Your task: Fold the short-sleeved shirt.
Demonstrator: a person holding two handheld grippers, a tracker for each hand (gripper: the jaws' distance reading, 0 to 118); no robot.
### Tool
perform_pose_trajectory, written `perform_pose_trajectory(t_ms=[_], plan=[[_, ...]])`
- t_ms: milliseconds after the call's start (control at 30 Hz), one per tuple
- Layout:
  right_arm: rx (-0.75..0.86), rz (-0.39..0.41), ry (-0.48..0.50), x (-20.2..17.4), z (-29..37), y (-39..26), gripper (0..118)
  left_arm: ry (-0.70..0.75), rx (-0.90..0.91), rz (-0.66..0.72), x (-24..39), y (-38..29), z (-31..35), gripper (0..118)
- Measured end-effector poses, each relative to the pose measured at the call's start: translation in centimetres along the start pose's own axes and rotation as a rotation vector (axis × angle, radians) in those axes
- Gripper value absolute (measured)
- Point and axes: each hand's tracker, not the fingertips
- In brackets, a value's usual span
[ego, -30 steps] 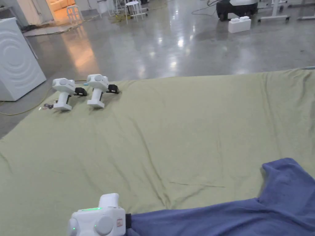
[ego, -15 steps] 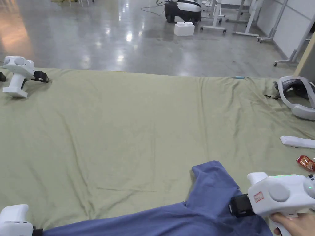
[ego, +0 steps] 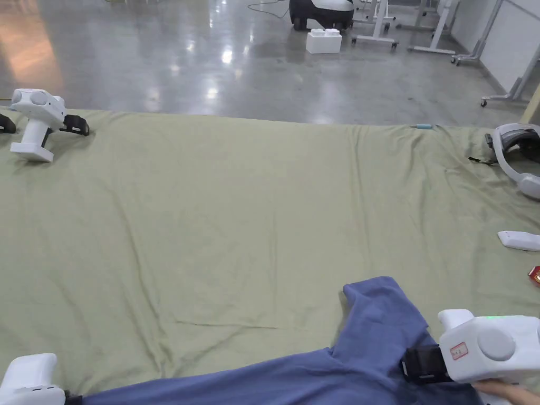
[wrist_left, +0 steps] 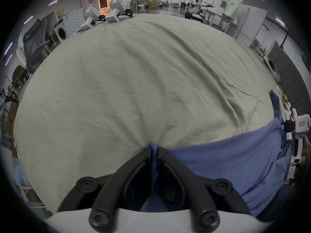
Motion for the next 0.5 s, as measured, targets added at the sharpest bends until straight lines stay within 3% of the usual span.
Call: perform_pose_trajectory(t_ms=[200,267,300,400,467,500], plan=[[-0.147,-0.027,-0.072,-1.1,-0.4,2.2,118,-0.015,-0.002,0.018,-0.4,0.1,0.0,10],[-0.148,0.036,-0.09,-1.7,-0.3,2.6,118,-0.02,0.008,0.032,-0.8,0.0,0.2,10],[-0.145,0.025,-0.081,-1.6,-0.2,2.6,117,-0.024,0.013,0.039,-0.9,-0.1,0.2,10],[-0.133,0.003,-0.056,-1.2,0.8,2.2,103,-0.036,0.015,0.062,-1.5,0.0,0.2,10],[-0.057,0.065,-0.059,-1.6,2.0,1.5,80,-0.042,0.009,0.068,-1.5,0.1,0.3,10],[-0.021,0.075,-0.065,-1.6,2.5,1.2,61,-0.043,0.007,0.07,-1.6,0.2,0.3,10]])
